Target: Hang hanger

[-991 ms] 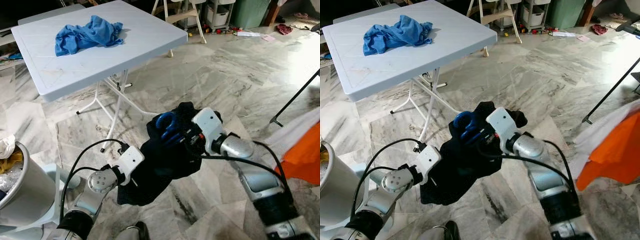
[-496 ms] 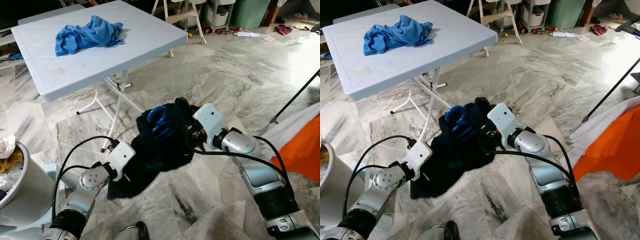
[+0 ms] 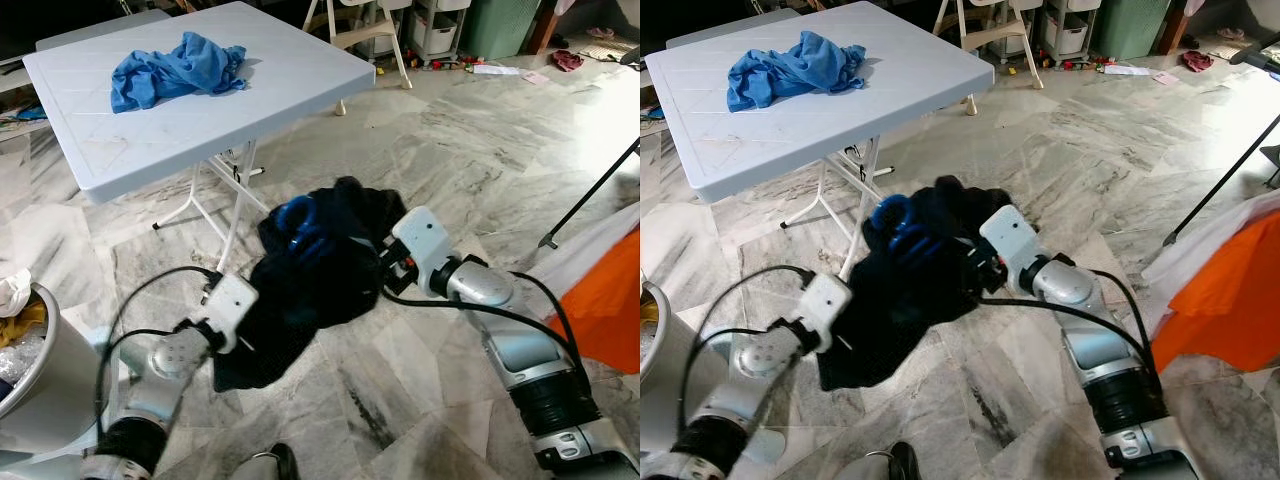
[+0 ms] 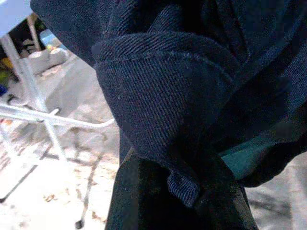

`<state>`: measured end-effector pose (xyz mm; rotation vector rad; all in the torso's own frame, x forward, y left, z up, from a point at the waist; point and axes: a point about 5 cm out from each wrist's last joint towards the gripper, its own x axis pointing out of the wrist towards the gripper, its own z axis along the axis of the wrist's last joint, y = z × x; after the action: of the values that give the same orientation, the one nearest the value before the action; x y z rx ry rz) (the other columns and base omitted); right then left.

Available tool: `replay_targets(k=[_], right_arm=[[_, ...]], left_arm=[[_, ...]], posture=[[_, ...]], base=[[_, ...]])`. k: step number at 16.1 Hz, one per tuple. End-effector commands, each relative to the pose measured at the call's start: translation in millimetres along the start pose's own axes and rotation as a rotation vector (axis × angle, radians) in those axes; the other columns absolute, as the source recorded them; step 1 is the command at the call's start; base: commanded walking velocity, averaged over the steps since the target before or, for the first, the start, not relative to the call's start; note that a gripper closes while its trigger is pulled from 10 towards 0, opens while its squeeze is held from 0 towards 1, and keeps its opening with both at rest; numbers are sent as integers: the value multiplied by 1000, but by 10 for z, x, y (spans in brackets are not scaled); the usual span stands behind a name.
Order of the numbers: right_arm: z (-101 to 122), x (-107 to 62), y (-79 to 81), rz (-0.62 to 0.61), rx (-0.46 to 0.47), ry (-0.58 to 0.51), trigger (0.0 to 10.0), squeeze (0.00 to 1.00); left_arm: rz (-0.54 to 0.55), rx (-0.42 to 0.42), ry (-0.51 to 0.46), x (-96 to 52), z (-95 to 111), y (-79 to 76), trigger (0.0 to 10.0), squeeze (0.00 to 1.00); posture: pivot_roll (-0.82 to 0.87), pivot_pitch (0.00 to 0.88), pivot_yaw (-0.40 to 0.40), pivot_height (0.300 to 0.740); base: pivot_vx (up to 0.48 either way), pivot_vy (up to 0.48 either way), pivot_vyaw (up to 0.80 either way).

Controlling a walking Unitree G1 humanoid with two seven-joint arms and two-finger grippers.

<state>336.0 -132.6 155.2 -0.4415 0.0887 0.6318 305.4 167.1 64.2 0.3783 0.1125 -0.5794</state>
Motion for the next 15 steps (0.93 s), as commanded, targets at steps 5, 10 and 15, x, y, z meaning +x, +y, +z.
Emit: replay_targets(k=[5, 10, 15], right_arm=[[155, -45, -55, 60, -22, -76, 10000, 1000], [90, -233, -345, 103, -138, -36, 10000, 490], [-12, -325, -434, 173, -217, 20, 10000, 0]], left_arm=[[43, 3, 29, -131, -124, 150, 0, 0], [-52, 36, 26, -223, -133, 147, 0, 0], [-170, 71, -4, -269, -83, 41, 0, 0]], posture=[[-172, 86, 71, 740], [-165, 91, 73, 740], [-159, 97, 73, 740]], base=[[0, 0, 0], [0, 0, 0], [0, 0, 0]])
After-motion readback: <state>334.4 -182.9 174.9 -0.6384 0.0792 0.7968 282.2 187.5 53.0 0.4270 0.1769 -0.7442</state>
